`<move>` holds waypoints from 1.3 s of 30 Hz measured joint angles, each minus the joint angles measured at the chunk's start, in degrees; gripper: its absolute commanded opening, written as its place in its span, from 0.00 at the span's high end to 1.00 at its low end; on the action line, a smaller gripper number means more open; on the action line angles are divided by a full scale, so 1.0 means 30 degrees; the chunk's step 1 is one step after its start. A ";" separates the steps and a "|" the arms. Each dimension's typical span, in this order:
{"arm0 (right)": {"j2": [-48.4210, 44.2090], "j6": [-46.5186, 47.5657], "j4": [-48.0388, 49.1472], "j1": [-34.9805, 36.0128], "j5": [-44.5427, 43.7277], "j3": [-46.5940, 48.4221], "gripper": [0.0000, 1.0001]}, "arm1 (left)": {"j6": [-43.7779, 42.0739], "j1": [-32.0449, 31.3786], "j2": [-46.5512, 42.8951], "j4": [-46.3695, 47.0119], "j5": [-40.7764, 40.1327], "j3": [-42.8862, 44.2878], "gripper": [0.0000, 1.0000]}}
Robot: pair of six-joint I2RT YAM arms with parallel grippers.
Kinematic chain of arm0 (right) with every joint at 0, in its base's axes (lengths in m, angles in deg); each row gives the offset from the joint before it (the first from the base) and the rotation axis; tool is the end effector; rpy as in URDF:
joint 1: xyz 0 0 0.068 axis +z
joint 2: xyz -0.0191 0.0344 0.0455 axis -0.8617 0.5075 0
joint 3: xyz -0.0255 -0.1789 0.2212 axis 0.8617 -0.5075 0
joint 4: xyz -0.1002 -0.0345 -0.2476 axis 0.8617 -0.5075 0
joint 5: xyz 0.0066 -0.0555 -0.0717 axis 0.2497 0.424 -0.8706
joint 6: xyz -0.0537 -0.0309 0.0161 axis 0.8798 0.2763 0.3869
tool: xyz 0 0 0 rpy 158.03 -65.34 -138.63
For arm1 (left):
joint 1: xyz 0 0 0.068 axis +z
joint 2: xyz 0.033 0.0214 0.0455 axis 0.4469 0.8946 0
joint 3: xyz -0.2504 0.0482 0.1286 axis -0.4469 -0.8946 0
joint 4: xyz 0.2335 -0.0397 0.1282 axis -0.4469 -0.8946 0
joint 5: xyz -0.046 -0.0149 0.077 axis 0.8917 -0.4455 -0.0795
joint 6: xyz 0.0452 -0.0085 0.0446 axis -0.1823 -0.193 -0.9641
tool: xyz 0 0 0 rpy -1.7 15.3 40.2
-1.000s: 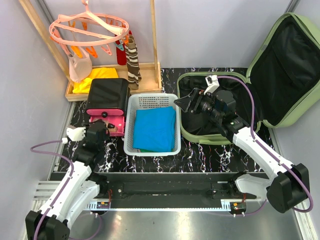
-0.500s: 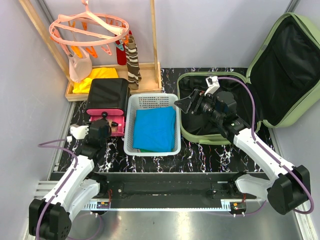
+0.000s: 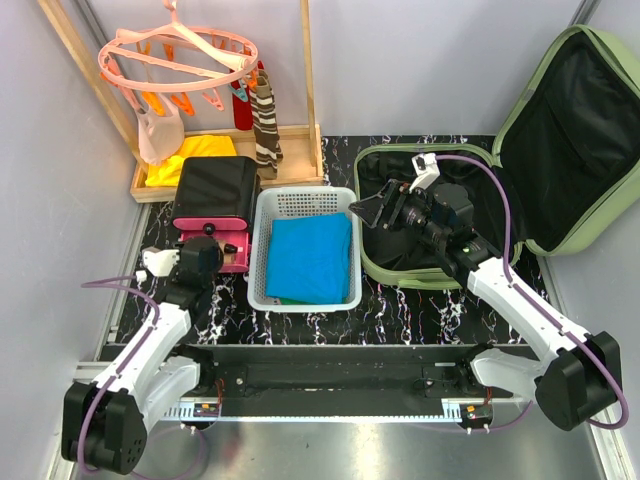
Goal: Open, take out, and arrange the luggage
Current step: Place the object in the container
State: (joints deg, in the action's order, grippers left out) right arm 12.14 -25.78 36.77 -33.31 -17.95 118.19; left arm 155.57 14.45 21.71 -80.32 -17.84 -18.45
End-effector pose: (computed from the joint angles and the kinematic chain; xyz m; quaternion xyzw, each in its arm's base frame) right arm 0.2461 0.1402 0.3398 -0.0563 0.7481 0.4447 0.4893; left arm 0.1915 -0.0137 0.2091 -0.6318 0.5854 -0.1848 0.4733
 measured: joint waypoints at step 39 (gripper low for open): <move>0.0015 0.0000 0.0051 0.0000 0.0058 -0.0007 0.22 | -0.6164 0.0415 -0.2594 -0.1086 -0.0124 0.1209 0.45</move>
State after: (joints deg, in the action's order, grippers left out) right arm 12.19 -25.78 36.93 -33.31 -17.78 118.16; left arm 137.08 15.69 13.93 -83.58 -18.21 -14.83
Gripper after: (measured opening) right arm 0.778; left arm 0.544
